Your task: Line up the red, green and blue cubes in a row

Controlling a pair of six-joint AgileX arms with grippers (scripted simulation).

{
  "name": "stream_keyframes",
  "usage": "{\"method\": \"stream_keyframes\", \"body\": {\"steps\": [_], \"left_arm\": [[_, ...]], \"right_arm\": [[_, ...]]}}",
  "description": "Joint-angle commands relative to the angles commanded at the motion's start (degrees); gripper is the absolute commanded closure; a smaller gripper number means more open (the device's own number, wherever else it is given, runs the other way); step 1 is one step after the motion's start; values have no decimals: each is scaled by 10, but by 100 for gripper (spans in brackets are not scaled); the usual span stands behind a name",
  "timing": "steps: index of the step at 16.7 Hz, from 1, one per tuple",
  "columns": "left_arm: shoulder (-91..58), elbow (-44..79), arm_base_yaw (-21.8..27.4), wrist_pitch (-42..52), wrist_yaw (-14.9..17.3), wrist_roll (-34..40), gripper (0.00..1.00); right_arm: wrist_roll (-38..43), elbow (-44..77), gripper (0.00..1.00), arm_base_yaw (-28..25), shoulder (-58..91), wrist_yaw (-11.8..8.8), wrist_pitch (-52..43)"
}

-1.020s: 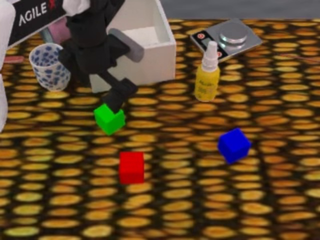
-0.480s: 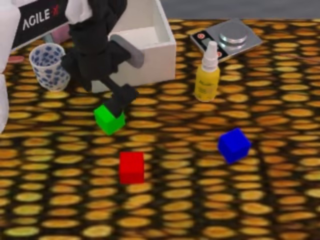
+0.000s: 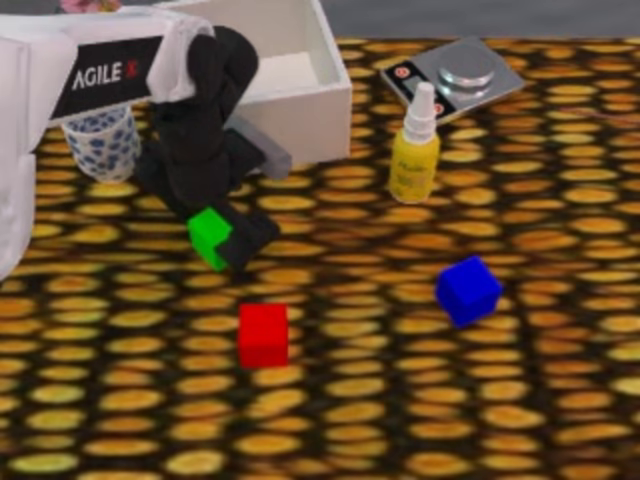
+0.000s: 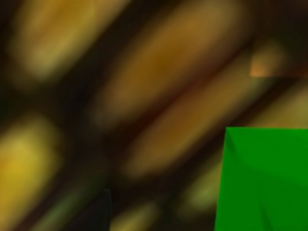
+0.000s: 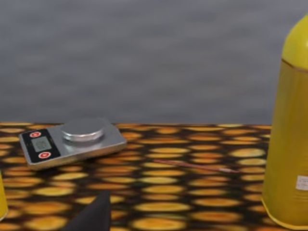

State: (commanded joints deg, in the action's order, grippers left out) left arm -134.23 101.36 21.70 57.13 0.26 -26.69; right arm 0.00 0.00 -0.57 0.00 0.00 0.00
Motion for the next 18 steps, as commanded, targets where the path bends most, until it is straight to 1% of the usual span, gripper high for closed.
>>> {"method": "stream_keyframes", "body": {"steps": [3,16,17,18], "left_arm": [[0,0,0,0,0,0,0],[0,0,0,0,0,0,98],[0,0,0,0,0,0,100],[0,0,0,0,0,0,100]], "right_arm": [[0,0,0,0,0,0,0],[0,0,0,0,0,0,0],[0,0,0,0,0,0,0],[0,0,0,0,0,0,0]]}}
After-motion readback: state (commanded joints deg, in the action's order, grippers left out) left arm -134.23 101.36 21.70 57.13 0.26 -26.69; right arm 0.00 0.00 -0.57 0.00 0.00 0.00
